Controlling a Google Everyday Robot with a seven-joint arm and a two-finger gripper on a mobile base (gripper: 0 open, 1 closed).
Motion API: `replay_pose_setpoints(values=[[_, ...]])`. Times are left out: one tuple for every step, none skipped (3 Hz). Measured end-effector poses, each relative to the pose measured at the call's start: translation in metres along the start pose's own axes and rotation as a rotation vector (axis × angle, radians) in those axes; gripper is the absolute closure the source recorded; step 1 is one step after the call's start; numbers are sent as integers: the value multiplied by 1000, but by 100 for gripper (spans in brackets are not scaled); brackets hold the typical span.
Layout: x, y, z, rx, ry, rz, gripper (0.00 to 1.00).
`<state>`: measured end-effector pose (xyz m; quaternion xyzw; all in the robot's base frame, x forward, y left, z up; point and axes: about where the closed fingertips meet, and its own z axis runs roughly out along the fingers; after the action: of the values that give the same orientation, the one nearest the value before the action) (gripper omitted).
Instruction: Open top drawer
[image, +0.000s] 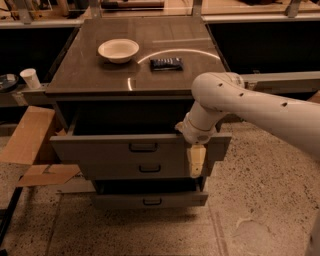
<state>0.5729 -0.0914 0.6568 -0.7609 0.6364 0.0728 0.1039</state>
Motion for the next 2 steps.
replay_pose_setpoints(values=[[-8,30,-4,-48,20,6,25],[-15,54,-11,-72,31,7,48]])
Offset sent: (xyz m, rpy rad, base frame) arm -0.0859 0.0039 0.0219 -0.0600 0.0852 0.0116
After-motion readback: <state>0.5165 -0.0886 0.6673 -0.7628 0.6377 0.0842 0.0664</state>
